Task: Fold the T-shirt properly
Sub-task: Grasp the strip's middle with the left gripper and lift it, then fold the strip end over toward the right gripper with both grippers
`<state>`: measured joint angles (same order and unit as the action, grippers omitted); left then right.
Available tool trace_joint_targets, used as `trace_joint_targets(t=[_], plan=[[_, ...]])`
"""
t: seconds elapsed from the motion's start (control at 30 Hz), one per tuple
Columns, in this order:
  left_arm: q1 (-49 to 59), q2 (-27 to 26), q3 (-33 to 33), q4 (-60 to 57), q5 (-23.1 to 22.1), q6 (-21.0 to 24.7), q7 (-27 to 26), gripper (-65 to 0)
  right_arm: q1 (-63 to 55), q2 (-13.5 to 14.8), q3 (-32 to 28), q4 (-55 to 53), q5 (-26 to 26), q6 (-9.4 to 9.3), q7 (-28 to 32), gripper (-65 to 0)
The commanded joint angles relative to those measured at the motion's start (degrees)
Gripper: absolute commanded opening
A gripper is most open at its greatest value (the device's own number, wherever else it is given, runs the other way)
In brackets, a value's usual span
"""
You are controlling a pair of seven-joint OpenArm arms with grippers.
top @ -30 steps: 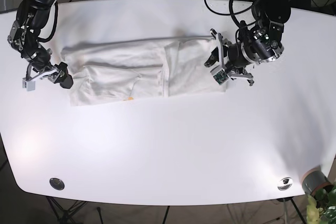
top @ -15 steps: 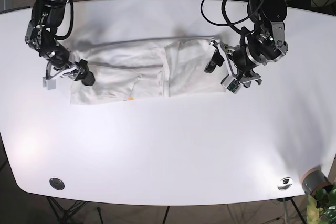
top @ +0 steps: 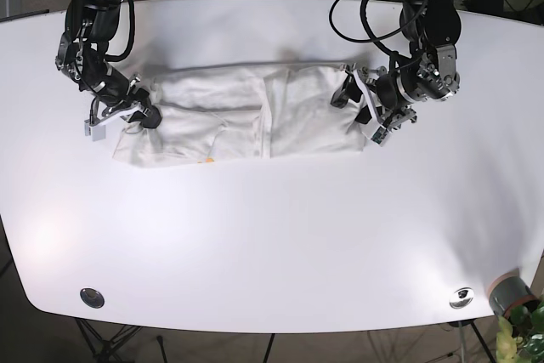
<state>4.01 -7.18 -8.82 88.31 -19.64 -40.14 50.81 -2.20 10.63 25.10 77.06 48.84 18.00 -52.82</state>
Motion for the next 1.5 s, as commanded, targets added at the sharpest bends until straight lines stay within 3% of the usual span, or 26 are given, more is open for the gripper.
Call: trace_joint_targets(t=[0.0, 0.23, 0.5, 0.6, 0.8, 1.07, 1.17, 1.47], plan=[[-0.4, -0.2, 0.1, 0.2, 1.0, 0.1, 1.1, -30.0, 0.6, 1.8, 0.2, 3.3, 1.2, 0.68, 0.5, -61.8], [-3.0, 0.1, 0.2, -2.5, 1.1, 0.1, 1.1, -30.0, -2.0, 2.9, 0.2, 14.0, 1.1, 0.42, 0.5, -62.9], [-7.5, 0.6, 6.3, -8.2, 1.0, 0.1, -0.3, -30.0, -5.2, 3.2, -0.2, 27.1, 1.1, 0.42, 0.2, -62.9], [-7.7, 1.8, 8.7, -8.4, 1.0, 0.1, -2.9, -30.0, -5.2, 3.3, -2.8, 30.2, 1.1, 0.33, 0.2, -62.9], [-7.9, 2.3, 11.1, -8.4, 1.1, 0.1, -3.0, -30.0, -5.8, 2.7, -7.7, 35.3, 1.2, 0.24, 0.1, -62.9], [-7.9, 2.3, 13.0, -8.4, 1.0, 0.1, -3.0, -30.0, -4.6, -3.3, -14.4, 35.2, 1.1, 0.24, 0.1, -62.9], [-7.9, 2.3, 12.9, -8.4, 1.0, 0.1, -3.0, -30.0, -3.9, -4.9, -18.6, 34.0, -3.9, 0.24, 0.1, -62.9], [-7.8, 2.3, 12.9, -8.6, 1.0, 0.1, -3.1, -30.0, 0.1, -12.0, -27.5, 31.4, -26.1, 0.24, 0.4, -62.9]])
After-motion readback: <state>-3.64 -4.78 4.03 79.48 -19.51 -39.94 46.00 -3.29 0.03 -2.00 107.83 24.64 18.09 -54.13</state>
